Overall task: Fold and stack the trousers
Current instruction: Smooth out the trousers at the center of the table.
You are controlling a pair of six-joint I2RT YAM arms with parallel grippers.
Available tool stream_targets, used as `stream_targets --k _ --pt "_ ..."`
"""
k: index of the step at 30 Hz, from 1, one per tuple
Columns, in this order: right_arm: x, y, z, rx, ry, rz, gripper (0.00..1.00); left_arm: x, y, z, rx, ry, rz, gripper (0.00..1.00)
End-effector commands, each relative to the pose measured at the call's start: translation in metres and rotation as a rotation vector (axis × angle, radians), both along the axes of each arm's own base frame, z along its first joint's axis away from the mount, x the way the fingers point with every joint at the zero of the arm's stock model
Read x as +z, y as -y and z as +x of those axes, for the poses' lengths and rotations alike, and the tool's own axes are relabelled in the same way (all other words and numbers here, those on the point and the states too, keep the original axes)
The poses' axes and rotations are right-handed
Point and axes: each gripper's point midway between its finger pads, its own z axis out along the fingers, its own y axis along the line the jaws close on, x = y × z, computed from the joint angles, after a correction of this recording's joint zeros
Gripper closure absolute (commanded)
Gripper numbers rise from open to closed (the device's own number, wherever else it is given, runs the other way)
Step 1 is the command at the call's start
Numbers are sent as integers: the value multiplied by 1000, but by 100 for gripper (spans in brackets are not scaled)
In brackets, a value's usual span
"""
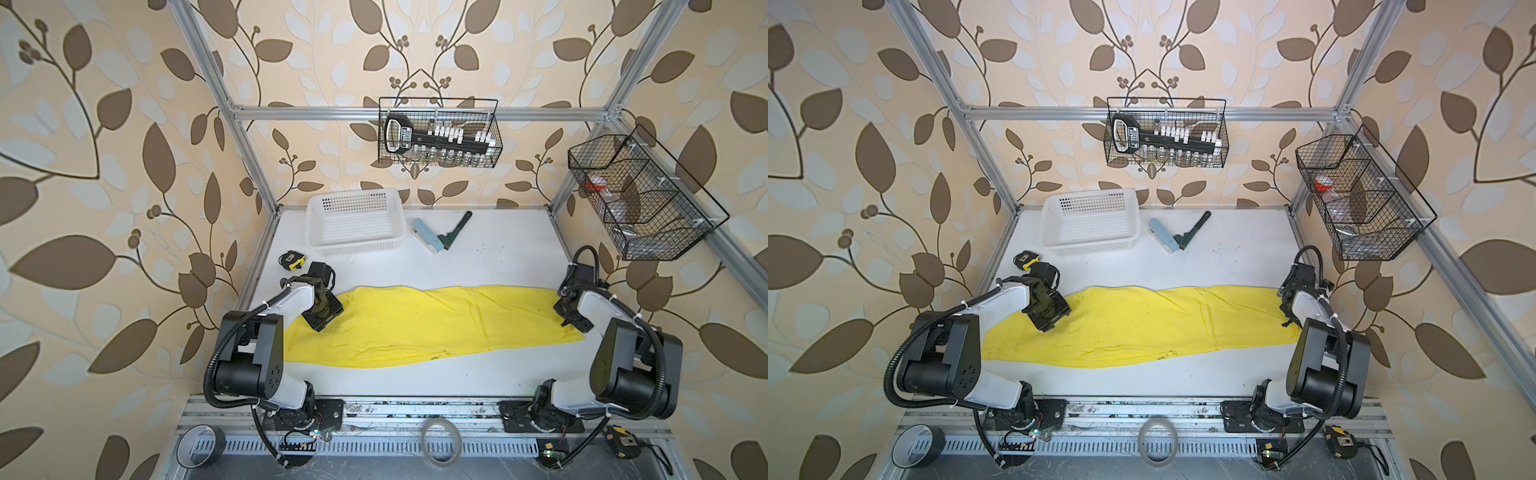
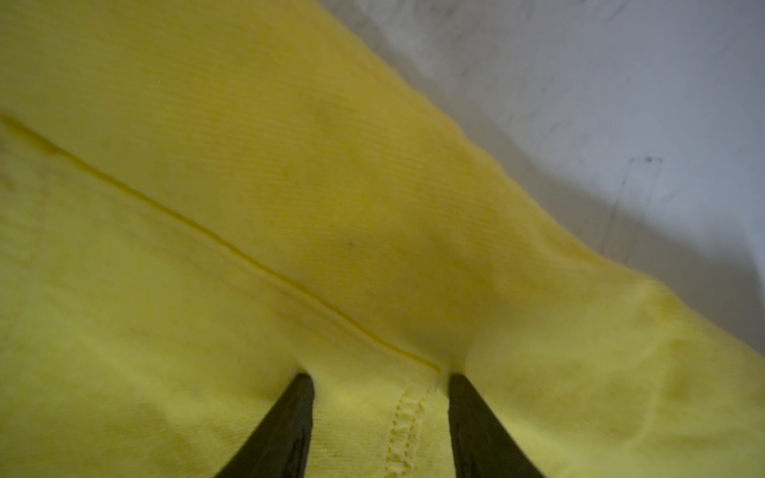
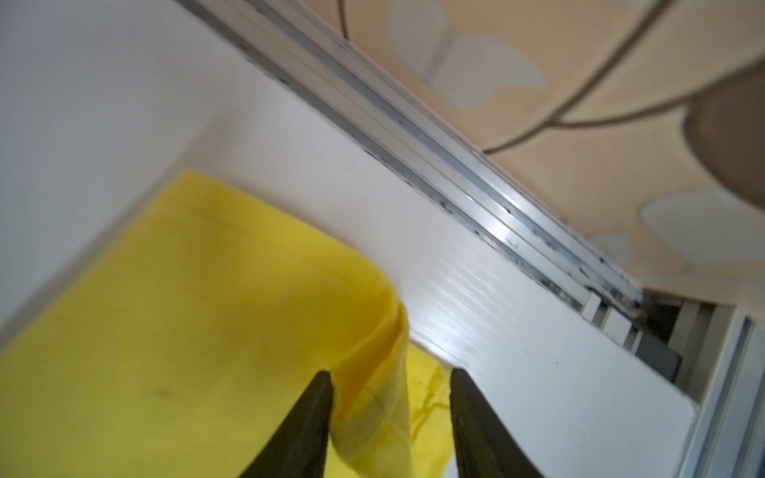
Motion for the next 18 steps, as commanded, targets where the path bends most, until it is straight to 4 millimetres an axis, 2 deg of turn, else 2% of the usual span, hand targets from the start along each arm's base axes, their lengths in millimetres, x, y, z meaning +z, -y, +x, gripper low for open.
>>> stream_targets --k 1,2,4,7,10,12,14,18 --pt "-16 -2 -31 -139 77 118 53 -11 -6 -2 -26 -29 42 46" --pt "-15 1 -40 -183 98 118 52 -12 -5 -2 -28 -32 39 46" --pt "-1 10 -54 -227 100 39 51 -13 -4 -2 -31 -31 34 46" --pt "18 15 -53 -221 145 -8 41 -12 -3 0 -35 -23 30 46" --pt "26 16 -34 -148 179 15 36 -12 -1 -1 -35 -20 24 46" --pt "23 13 -15 -57 180 71 33 -11 -2 -1 -34 -15 25 46" --pt "15 1 9 70 218 141 32 -8 -1 1 -37 -7 22 46" --pt "3 -6 28 181 197 175 24 0 3 6 -54 18 6 44"
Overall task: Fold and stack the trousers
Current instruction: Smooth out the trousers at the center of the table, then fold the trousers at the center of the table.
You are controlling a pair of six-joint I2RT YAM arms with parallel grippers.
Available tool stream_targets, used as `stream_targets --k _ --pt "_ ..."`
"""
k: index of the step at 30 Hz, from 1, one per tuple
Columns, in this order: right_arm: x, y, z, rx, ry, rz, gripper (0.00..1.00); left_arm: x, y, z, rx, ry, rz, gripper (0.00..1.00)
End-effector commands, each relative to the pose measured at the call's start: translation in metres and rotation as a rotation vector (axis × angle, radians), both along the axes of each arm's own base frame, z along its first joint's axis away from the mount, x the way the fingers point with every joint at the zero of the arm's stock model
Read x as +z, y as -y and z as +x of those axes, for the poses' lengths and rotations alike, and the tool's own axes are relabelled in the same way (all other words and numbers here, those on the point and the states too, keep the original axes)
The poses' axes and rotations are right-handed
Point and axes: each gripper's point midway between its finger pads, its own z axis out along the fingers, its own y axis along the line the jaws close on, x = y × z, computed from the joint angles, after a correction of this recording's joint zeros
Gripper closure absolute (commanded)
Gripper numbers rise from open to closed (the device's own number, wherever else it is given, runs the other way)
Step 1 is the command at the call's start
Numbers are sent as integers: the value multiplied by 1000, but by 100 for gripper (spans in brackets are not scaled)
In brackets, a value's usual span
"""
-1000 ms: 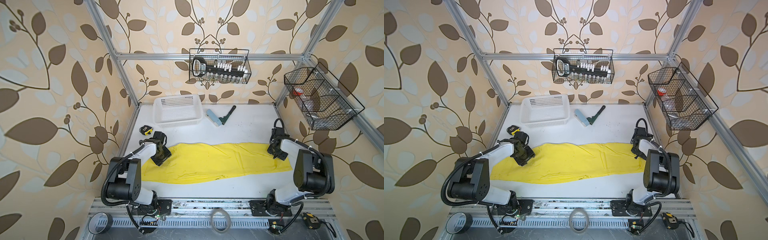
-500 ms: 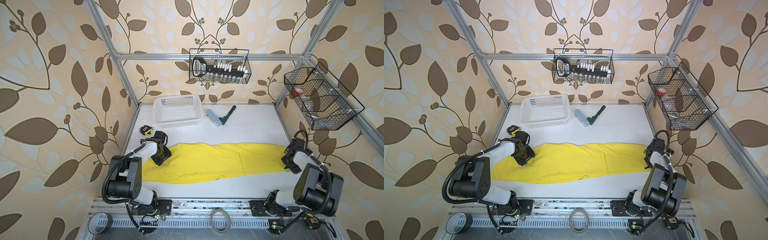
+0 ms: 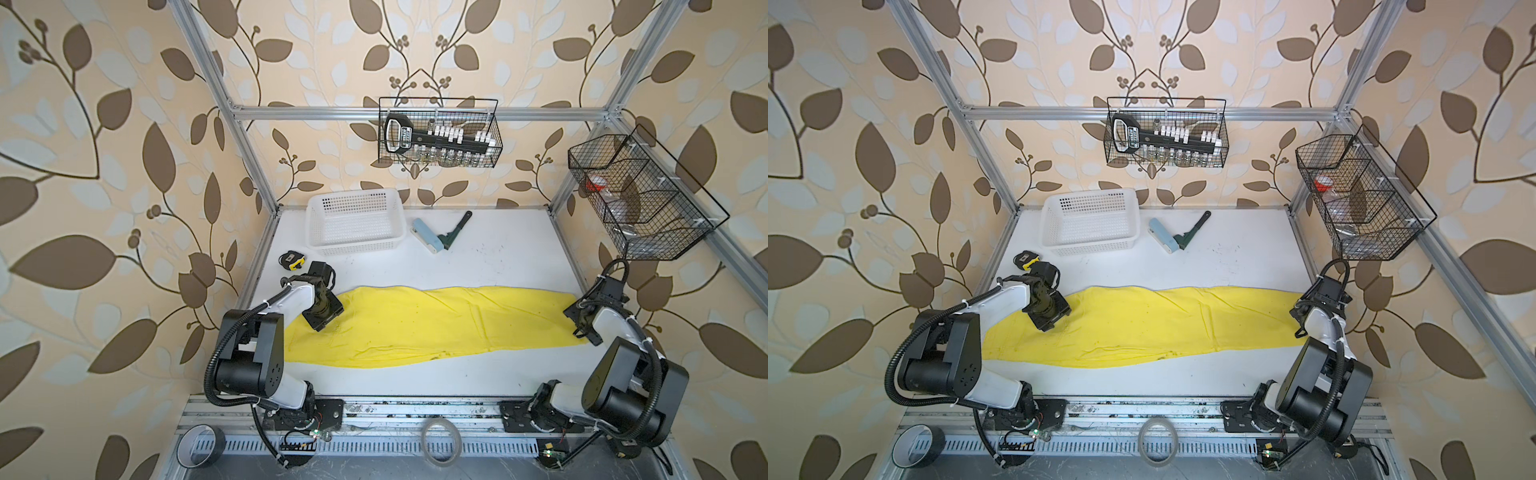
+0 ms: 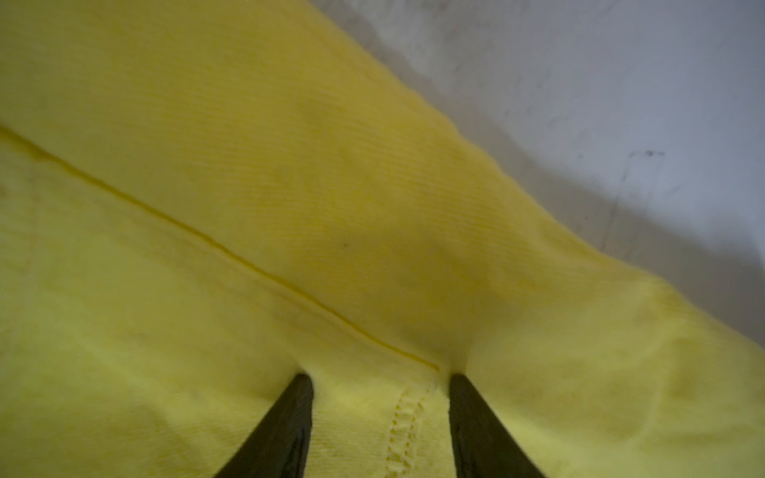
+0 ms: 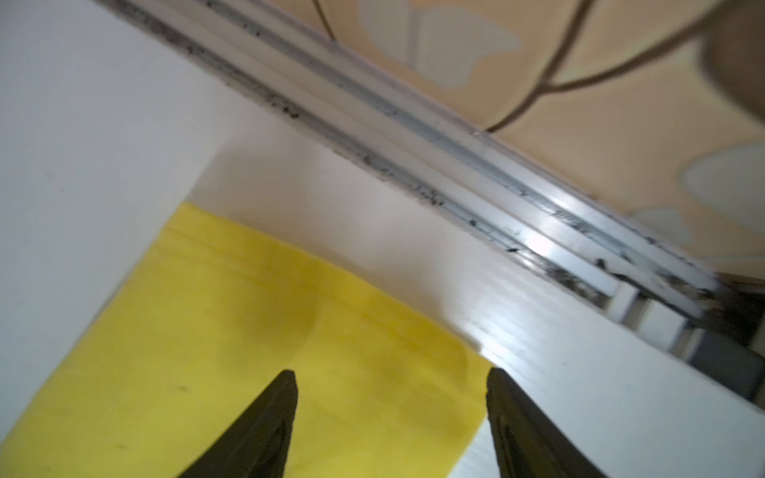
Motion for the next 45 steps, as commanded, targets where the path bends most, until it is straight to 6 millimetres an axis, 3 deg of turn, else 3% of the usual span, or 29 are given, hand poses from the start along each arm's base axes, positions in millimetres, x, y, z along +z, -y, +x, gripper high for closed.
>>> stream_targets --k 1,6,8,12,14,19,23,26,30,35,45 --pt "0 -8 28 152 38 38 23 3 2 6 -38 30 5 44" --pt "-5 -4 38 194 32 22 17 21 7 12 -70 72 -17 37" --pt "-7 -2 41 203 22 26 16 36 8 16 -83 120 -18 37" --pt "-32 -18 46 229 3 153 18 48 10 18 -95 143 -26 28" --pt "-35 -24 47 240 11 182 22 52 11 19 -99 155 -31 27" --pt "-46 -38 46 273 -2 233 39 60 11 19 -110 176 -33 17" --pt "-57 -42 40 270 -23 254 75 64 12 19 -121 190 -36 16" --pt "-39 -36 44 275 -1 211 89 66 11 18 -125 194 -26 15" --pt "2 -27 53 259 79 145 100 68 10 18 -127 192 -23 15" --pt "58 -26 55 234 209 81 100 76 10 21 -135 211 -21 15" --pt "137 -48 58 232 438 12 100 87 10 23 -168 231 -9 8"
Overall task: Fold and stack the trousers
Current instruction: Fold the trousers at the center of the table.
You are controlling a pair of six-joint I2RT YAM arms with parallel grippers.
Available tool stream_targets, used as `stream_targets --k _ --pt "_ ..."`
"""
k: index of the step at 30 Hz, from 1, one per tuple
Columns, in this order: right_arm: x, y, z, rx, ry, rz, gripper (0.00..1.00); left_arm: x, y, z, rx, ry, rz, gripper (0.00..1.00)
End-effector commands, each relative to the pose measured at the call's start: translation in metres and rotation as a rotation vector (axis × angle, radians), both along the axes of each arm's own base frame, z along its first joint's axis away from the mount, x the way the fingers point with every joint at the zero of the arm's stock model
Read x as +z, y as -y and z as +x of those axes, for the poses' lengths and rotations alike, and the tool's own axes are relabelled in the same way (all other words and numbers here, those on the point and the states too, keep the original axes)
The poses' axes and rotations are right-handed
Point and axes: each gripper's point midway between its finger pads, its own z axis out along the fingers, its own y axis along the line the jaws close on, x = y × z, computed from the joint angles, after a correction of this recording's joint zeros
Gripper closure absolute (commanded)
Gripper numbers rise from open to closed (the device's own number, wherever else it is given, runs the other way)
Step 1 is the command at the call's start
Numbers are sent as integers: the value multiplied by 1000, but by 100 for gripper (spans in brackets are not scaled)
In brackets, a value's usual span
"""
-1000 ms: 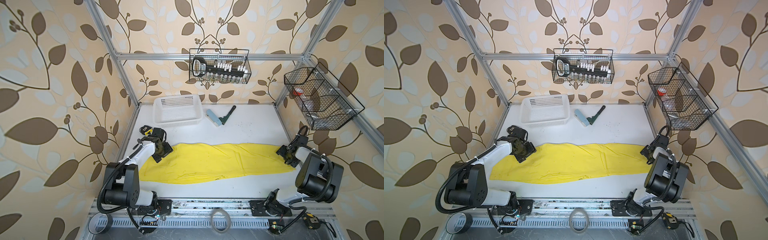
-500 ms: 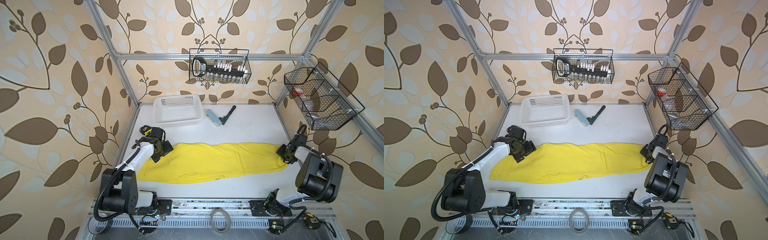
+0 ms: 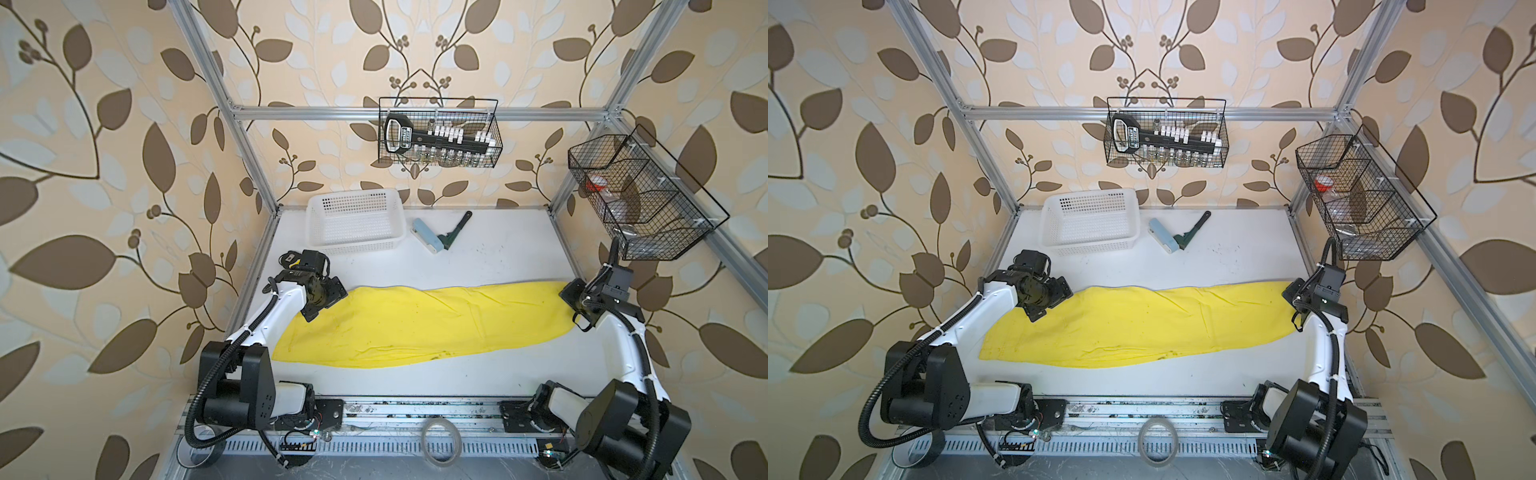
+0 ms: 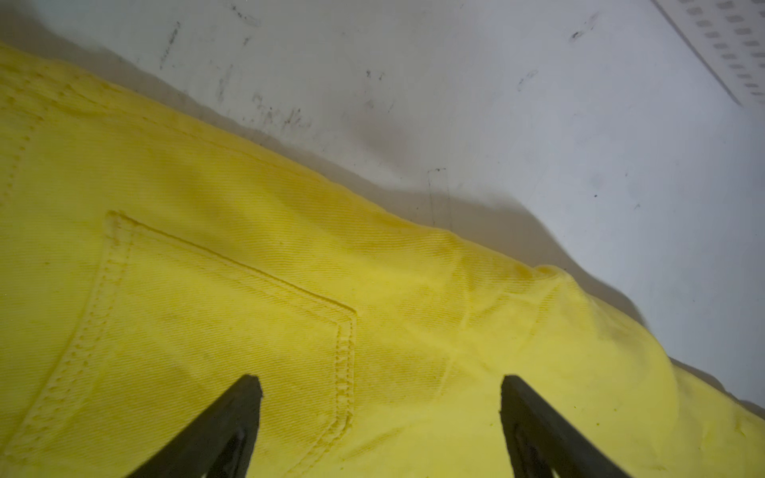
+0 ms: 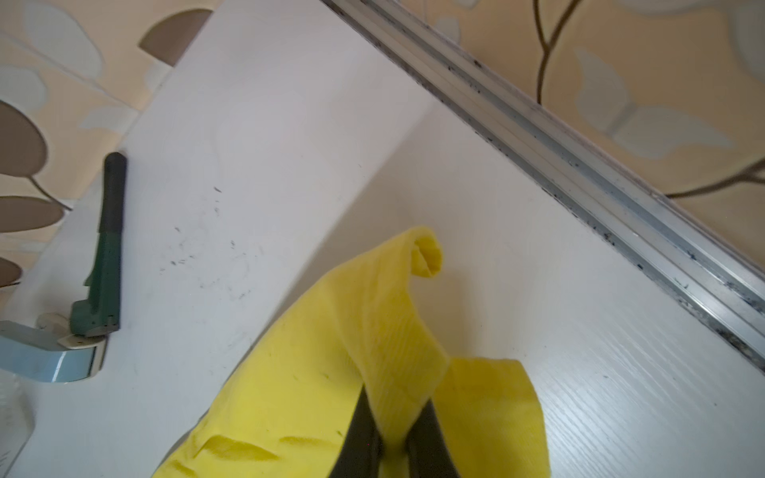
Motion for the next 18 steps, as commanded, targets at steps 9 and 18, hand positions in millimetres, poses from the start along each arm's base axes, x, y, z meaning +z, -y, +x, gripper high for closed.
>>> stream_targets --k 9,18 --pt "60 -36 16 96 188 -13 100 22 7 5 -44 54 -16 8" --pt "144 5 2 -30 173 -345 100 34 7 5 -50 84 -19 8"
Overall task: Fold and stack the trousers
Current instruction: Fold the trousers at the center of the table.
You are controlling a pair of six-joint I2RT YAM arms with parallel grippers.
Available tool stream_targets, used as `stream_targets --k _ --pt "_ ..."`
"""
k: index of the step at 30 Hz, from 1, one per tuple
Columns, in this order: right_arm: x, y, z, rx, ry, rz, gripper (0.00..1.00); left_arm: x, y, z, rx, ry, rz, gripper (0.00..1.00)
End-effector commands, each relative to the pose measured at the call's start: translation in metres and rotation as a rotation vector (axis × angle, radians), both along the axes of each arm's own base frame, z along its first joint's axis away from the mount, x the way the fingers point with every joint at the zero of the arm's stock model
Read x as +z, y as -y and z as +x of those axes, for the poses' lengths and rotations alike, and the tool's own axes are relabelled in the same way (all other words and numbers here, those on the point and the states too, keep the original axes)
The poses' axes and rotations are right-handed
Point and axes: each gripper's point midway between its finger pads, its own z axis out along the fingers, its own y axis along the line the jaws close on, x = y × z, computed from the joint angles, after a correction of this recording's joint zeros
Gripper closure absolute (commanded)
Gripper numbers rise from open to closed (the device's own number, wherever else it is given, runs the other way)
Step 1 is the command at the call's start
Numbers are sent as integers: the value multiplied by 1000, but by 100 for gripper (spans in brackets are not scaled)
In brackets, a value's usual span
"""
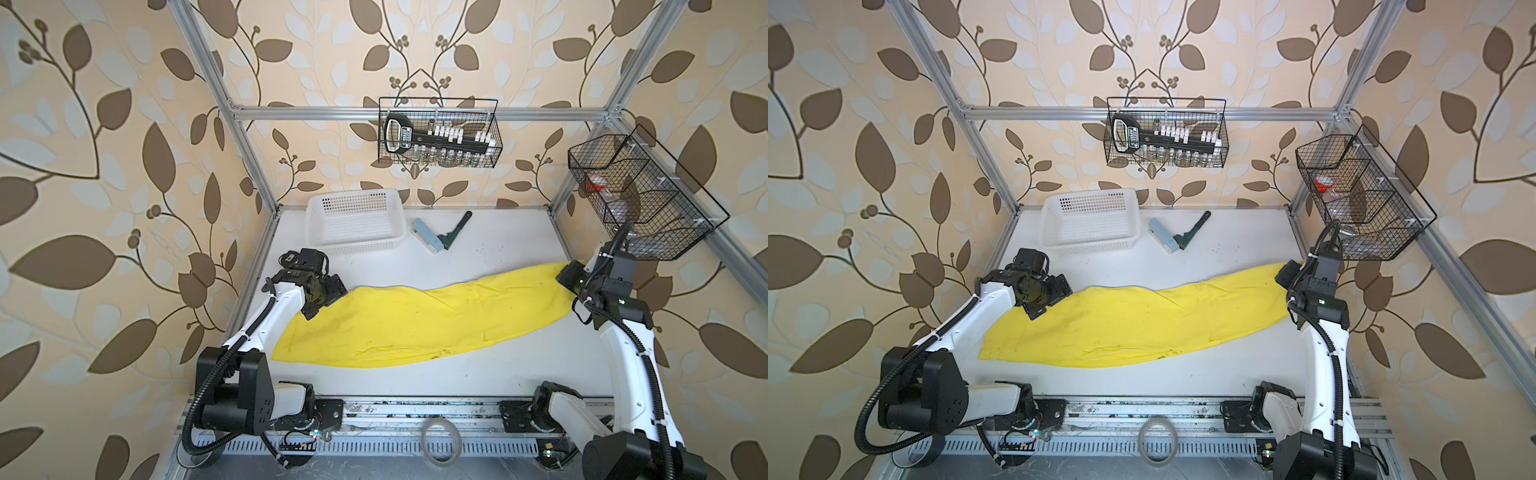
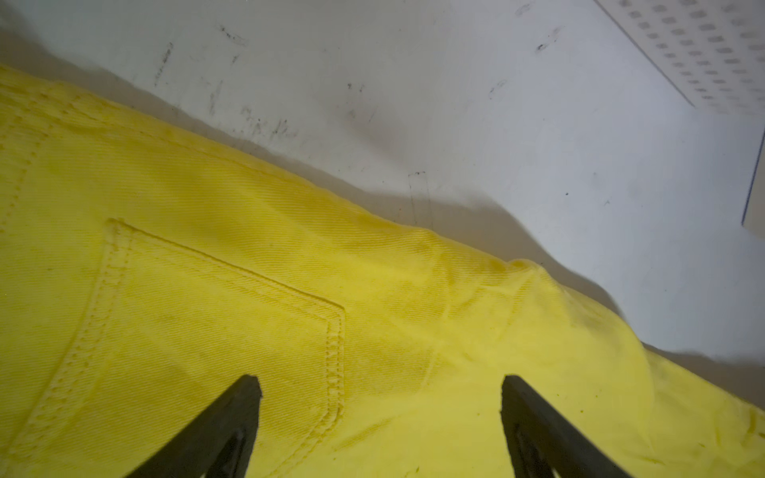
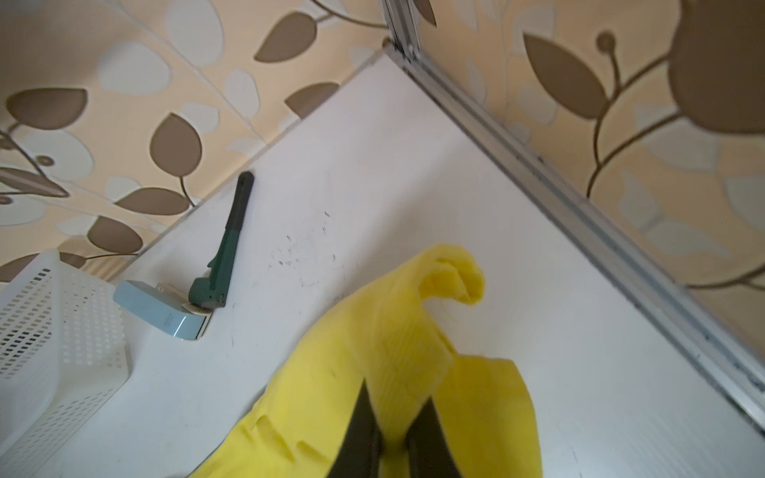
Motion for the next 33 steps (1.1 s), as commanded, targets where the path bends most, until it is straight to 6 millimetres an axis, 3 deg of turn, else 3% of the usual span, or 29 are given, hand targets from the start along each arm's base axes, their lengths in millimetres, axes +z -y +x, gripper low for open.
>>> stream_targets --k 1,5,11,17,27,33 --pt "60 48 -17 -195 61 -201 100 22 4 1 -32 49 -3 8" --pt "73 66 -20 -221 75 -202 100 21 4 0 -33 48 -3 8" --pt "61 60 -12 -174 86 -179 100 23 4 0 -36 49 -3 8" --pt "32 -11 11 77 82 -122 100 18 3 -1 -36 38 0 8" --pt "0 -108 -7 243 23 37 100 27 -11 -2 -49 49 95 7" --pt "-18 -179 -18 269 -16 194 99 31 -13 1 -61 53 111 7"
